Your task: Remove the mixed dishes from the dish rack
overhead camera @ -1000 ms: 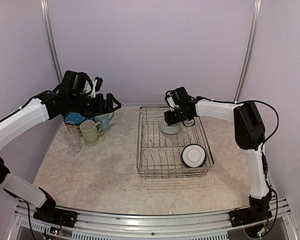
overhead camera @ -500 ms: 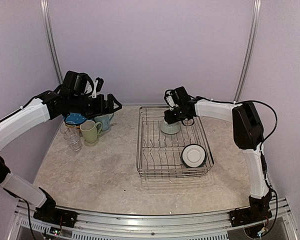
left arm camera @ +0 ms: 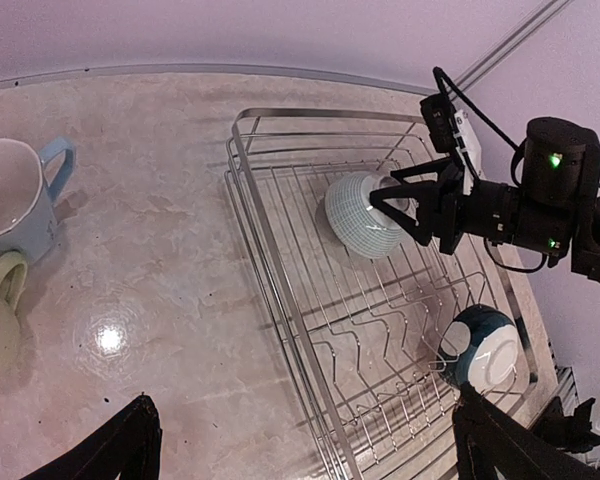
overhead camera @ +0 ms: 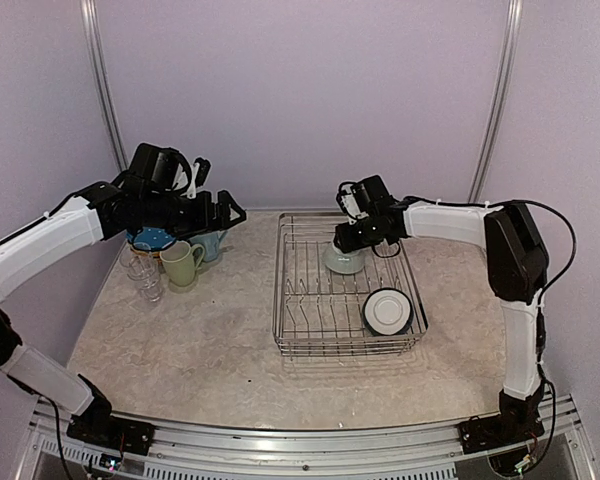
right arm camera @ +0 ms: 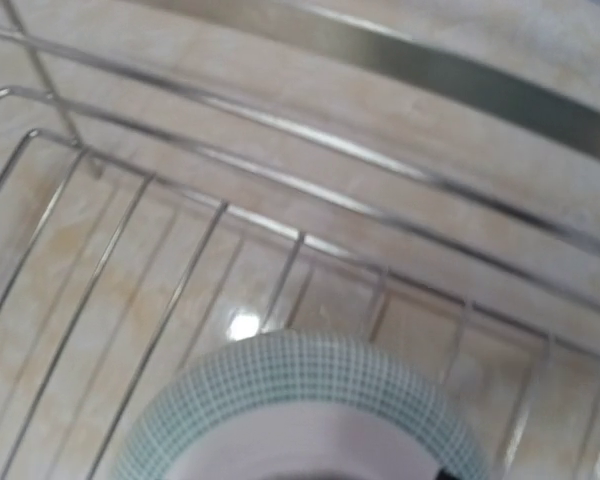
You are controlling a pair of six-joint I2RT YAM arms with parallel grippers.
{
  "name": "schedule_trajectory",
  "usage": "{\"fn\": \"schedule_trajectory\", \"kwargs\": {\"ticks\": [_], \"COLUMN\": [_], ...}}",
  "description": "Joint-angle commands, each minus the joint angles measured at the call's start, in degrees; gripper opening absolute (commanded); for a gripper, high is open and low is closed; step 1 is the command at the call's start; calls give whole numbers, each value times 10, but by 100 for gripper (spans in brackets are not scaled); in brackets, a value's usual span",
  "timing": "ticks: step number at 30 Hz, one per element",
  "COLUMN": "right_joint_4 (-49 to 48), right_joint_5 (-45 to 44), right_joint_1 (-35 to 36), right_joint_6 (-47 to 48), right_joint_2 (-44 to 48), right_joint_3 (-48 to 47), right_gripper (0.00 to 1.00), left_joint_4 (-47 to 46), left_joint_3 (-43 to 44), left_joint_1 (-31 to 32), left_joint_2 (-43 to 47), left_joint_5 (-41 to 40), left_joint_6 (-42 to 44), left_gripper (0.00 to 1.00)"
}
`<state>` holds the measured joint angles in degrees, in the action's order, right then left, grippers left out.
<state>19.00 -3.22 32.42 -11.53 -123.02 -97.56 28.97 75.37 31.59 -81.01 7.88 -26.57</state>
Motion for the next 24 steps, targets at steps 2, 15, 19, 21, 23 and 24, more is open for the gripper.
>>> {"fn": "schedule_trajectory", "kwargs": {"ticks": [2,15,19,21,23,24], "right_joint_4": [-119,-384,-423,-442,-456,-463], "right_joint_5": [41,285,314,325,332,336], "right_joint_1": [-12,-76,-76,-76,-76,-77], "right_joint_6": [-47,-254,-286,-300,-311,-316], "right_joint_2": [101,147,148,150,152,152], "right_joint_3": [87,264,279,289,294,297], "right_gripper": [8,3,2,2,1,1], "left_joint_4": [10,-7,-71,-108,-142,-158], "left_joint_3": [16,42,37,37,42,47], "left_joint_1": [6,0,-24,-28,-26,-26], "left_joint_2": [-12,-63,-96,-118,-137,-146], "left_joint_5": [-7,103,234,289,336,355], "left_joint_6": [-2,-57,-123,-153,-180,-195], "left_gripper": [97,97,97,96,96,95]}}
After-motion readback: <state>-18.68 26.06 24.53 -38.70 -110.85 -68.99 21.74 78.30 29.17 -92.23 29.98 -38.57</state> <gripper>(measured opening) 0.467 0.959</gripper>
